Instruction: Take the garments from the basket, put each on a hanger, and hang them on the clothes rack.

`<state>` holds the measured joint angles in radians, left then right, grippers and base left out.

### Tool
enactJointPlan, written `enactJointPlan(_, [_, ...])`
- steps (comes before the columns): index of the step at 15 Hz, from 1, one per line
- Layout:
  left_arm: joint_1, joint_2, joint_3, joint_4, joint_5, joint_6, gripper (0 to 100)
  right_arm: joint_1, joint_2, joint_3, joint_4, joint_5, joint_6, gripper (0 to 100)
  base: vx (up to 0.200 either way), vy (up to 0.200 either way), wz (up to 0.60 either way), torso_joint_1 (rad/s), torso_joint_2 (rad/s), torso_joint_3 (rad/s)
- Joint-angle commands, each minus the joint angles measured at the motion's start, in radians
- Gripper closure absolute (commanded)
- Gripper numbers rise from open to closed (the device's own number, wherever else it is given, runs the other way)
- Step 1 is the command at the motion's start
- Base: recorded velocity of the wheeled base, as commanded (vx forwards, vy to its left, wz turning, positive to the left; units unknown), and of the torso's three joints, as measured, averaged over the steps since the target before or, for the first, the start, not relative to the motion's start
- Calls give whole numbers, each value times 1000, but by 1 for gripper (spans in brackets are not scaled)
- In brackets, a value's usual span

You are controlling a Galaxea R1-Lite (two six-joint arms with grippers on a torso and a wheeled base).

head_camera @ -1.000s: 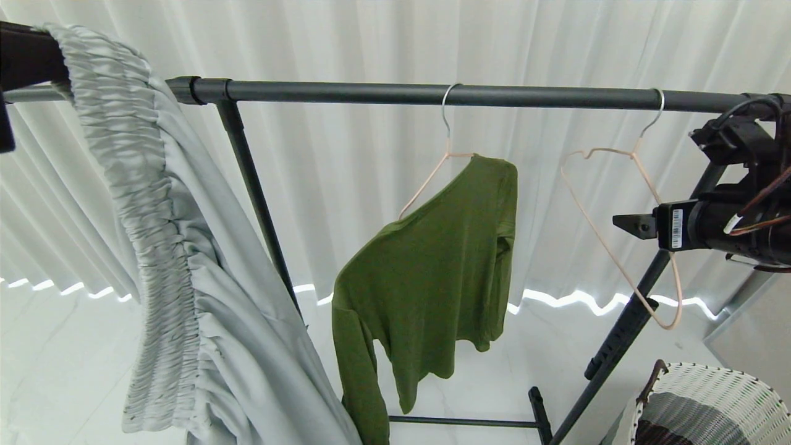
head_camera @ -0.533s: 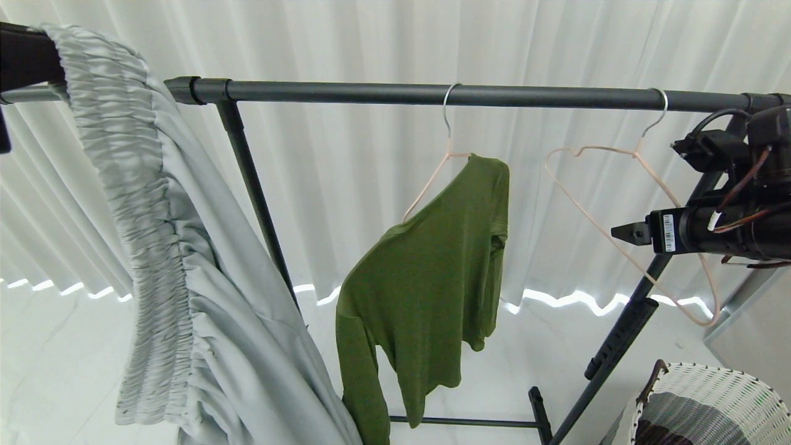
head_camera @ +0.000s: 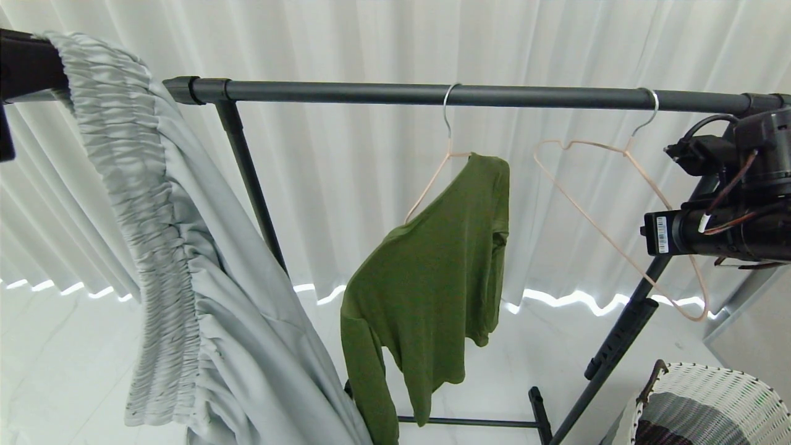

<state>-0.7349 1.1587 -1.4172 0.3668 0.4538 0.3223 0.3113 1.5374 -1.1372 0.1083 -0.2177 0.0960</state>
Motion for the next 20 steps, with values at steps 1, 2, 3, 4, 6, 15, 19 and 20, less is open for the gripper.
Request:
enactJointPlan(1, [0,-1,1,0,0,0,100,2,1,1,-1,0,2,100,0,0,0,0,0,0])
enactJointPlan(2, [0,-1,0,0,0,-2,100,2,0,1,-1,1,5,100,0,0,0,0,0,0])
enactJointPlan(3, [0,-1,0,0,0,-2,100,2,-3,1,-1,1,14,100,0,0,0,0,0,0])
enactJointPlan(4, [0,-1,1,0,0,-2,100,2,-7,1,-2,1,18,100,0,0,0,0,0,0])
enactJointPlan(6, [0,-1,1,0,0,-2,100,2,-26,1,-7,1,24,100,0,0,0,0,0,0])
enactJointPlan(15, [0,-1,9,0,0,4,100,34,-209,27,34,1,30,100,0,0,0,0,0,0])
enactJointPlan(19, [0,-1,9,0,0,23,100,84,-280,59,54,1,27,100,-150,0,0,3,4,1])
enactJointPlan(20, [0,-1,9,0,0,23,100,95,-295,73,54,1,25,100,-200,0,0,2,7,2])
